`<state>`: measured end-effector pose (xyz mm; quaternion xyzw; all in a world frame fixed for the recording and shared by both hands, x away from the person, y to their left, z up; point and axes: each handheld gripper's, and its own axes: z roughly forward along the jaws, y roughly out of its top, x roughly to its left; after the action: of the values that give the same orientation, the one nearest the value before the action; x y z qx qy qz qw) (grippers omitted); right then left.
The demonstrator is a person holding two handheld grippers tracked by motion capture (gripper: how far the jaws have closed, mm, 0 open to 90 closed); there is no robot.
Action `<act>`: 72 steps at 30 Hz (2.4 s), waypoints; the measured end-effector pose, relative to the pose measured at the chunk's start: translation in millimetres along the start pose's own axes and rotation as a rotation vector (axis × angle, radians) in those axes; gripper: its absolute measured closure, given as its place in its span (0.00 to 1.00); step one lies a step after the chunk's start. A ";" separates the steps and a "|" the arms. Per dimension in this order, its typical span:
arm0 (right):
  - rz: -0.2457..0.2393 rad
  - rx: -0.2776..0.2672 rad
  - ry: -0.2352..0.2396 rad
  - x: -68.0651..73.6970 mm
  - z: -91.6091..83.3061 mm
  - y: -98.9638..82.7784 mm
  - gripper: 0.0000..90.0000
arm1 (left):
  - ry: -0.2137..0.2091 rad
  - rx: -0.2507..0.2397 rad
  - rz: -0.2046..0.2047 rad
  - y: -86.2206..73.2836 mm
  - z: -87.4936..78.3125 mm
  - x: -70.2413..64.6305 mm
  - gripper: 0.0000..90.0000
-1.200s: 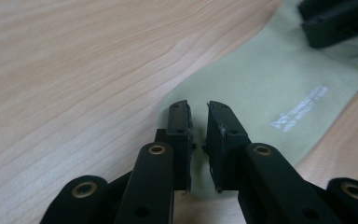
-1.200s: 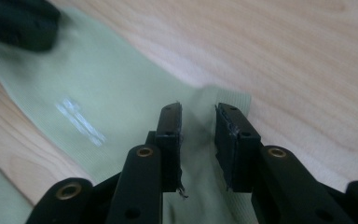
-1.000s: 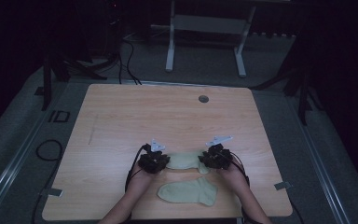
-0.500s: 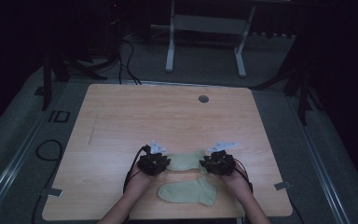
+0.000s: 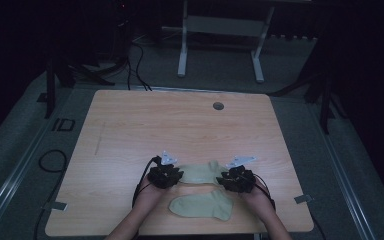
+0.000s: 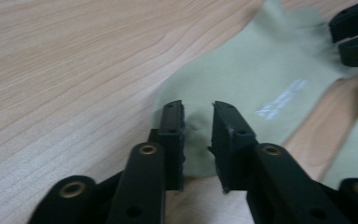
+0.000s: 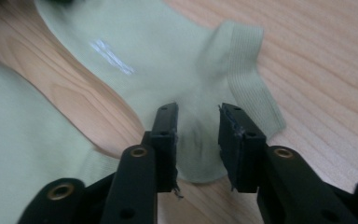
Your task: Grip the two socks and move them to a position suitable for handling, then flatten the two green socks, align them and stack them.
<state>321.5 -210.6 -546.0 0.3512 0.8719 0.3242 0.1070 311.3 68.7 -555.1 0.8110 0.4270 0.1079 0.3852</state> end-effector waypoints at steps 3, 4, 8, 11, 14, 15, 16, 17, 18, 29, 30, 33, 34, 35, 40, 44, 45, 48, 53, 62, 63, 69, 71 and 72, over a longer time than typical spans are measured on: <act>0.017 -0.042 0.016 2.3 -11.5 1.0 0.73 | -0.015 -0.026 0.029 -0.3 -17.0 -7.6 0.72; 0.017 -0.042 0.016 2.3 -11.5 1.0 0.73 | -0.015 -0.026 0.029 -0.3 -17.0 -7.6 0.68; 0.003 -0.053 0.034 11.3 -26.7 -5.6 0.70 | -0.043 -0.015 0.048 -12.9 -38.8 -17.9 0.59; -0.013 -0.037 0.044 20.4 -32.4 -15.0 0.67 | -0.056 0.005 0.053 -23.1 -49.1 -21.6 0.54; -0.029 -0.008 0.033 27.1 -34.3 -27.8 0.67 | -0.075 0.028 0.044 -33.7 -54.2 -22.2 0.53; -0.032 0.006 0.028 28.9 -34.4 -31.9 0.68 | -0.084 0.041 0.040 -37.1 -55.0 -21.8 0.55; -0.037 0.017 0.028 30.2 -34.5 -36.0 0.68 | -0.092 0.050 0.033 -40.2 -55.5 -21.5 0.56; -0.034 0.026 0.026 30.8 -35.3 -39.8 0.68 | -0.102 0.061 0.028 -43.0 -55.9 -21.3 0.56; -0.028 0.029 0.024 31.1 -35.8 -43.3 0.68 | -0.110 0.074 0.027 -45.6 -55.9 -21.4 0.59; -0.050 0.020 -0.019 40.4 -36.0 -58.1 0.84 | -0.139 0.126 0.073 -56.5 -45.6 -29.7 0.78; -0.058 0.011 -0.016 41.8 -35.9 -59.3 0.88 | -0.136 0.130 0.087 -57.2 -44.0 -31.1 0.83; -0.055 0.004 -0.011 42.6 -35.7 -60.1 0.91 | -0.131 0.114 0.071 -57.8 -42.4 -31.8 0.95; -0.052 0.003 -0.011 42.4 -35.6 -60.0 0.92 | -0.135 0.113 0.067 -57.7 -42.2 -31.8 0.96; -0.043 0.005 -0.010 42.4 -35.7 -59.8 0.92 | -0.136 0.113 0.070 -57.7 -42.3 -32.2 0.96; -0.014 -0.029 0.014 40.1 -44.2 -55.6 0.93 | -0.121 0.100 0.072 -53.2 -49.2 -31.1 0.97; 0.003 -0.082 0.023 35.1 -56.2 -43.3 0.93 | -0.117 0.059 0.053 -41.5 -58.3 -24.8 0.97; 0.002 -0.092 0.024 33.8 -59.1 -38.9 0.93 | -0.113 0.050 0.059 -36.2 -61.0 -23.7 0.97; -0.008 -0.115 0.011 28.9 -67.0 -24.2 0.93 | -0.101 0.040 0.071 -22.4 -65.9 -19.8 0.97; -0.009 -0.123 -0.005 15.0 -71.7 0.3 0.93 | -0.086 0.027 0.059 0.9 -66.6 -7.3 0.97; 0.017 -0.063 -0.011 -8.2 -50.0 23.2 0.93 | -0.067 0.051 0.031 22.9 -48.6 14.1 0.97; 0.021 -0.057 -0.012 -10.8 -45.6 23.1 0.93 | -0.062 0.052 0.026 23.0 -44.0 16.8 0.97; 0.042 0.009 -0.032 -23.5 -21.1 19.9 0.92 | -0.071 0.080 -0.001 20.9 -25.0 22.0 0.97; 0.051 0.022 -0.033 -27.5 -15.9 18.2 0.92 | -0.083 0.090 -0.013 19.4 -19.3 22.6 0.97; 0.054 0.025 -0.036 -28.7 -14.4 17.6 0.92 | -0.081 0.100 -0.011 18.6 -16.8 22.6 0.97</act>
<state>346.0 -227.6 -524.9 0.3817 0.8640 0.3096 0.1094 327.9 88.8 -533.9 0.8307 0.4201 0.0514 0.3616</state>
